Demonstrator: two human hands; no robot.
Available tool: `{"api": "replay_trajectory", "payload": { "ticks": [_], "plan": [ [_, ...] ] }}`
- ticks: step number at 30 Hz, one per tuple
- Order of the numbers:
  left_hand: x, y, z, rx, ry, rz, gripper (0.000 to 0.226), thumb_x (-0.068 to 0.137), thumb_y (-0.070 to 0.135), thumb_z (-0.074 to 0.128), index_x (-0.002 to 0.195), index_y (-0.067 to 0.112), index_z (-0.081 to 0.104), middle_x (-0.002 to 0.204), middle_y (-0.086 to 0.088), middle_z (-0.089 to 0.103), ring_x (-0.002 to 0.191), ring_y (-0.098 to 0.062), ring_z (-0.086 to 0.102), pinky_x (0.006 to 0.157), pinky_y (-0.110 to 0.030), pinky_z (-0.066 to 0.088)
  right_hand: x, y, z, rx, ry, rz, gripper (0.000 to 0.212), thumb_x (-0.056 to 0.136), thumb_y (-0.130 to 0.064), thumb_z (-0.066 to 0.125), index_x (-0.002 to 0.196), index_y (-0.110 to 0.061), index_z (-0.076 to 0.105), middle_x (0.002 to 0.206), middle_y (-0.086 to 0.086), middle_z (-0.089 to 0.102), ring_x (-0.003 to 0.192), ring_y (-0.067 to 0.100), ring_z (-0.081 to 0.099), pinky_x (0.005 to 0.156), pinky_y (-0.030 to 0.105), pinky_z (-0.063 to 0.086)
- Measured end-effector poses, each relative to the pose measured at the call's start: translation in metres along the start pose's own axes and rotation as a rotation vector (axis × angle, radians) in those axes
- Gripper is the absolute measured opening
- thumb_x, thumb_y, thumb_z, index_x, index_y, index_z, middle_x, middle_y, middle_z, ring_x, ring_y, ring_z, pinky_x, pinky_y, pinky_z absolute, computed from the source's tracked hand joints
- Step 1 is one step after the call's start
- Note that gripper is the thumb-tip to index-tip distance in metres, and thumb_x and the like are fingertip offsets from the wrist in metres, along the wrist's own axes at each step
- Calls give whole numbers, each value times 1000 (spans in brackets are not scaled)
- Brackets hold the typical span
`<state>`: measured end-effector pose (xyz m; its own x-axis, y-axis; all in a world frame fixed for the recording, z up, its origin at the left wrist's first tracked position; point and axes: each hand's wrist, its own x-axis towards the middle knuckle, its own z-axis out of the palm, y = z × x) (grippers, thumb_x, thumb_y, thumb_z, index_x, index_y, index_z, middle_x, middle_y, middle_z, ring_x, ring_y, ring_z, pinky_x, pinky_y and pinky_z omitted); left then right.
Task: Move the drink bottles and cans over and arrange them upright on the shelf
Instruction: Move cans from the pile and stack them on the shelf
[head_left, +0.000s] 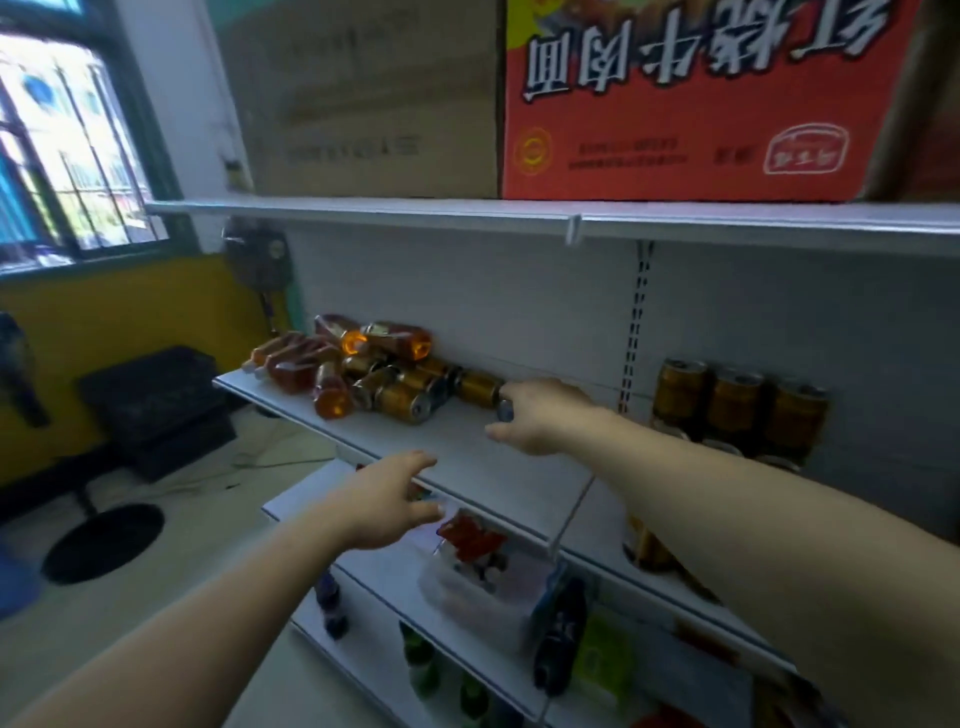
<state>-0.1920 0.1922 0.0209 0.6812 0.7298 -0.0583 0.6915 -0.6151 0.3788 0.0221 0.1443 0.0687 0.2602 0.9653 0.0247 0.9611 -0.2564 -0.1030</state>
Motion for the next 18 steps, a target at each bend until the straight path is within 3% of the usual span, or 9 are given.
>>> {"api": "replay_trajectory", "payload": {
  "ticks": [7,9,13,18],
  "plan": [
    [55,-75,-7,20,24,-81,69,85,43,62,144,22,32,150,2,32,133,-15,36,106,-26,28,112,-34,50,11,-3,-22,77,83,-67,48,146,-25,35,151,3,39,134,25,40,102,38,34],
    [80,-94,-10,34,17,-97,69,85,42,61,144,22,32,151,1,31,134,-15,35,107,-27,28,148,-41,66,80,-36,-27,75,84,-64,51,144,-21,37,149,7,41,132,27,42,101,38,36],
    [127,-131,-19,50,-13,-150,69,86,43,60,145,24,29,153,0,26,136,-18,32,109,-30,28,218,-57,90,168,-94,-42,63,84,-59,55,133,-20,47,132,8,53,106,23,54,85,34,46],
    [178,-184,-37,118,7,-171,70,84,48,60,144,26,30,151,1,30,133,-20,37,108,-35,33,282,-78,119,236,-127,10,78,84,-55,61,147,-21,31,145,11,40,127,30,45,99,40,43]
  ]
}}
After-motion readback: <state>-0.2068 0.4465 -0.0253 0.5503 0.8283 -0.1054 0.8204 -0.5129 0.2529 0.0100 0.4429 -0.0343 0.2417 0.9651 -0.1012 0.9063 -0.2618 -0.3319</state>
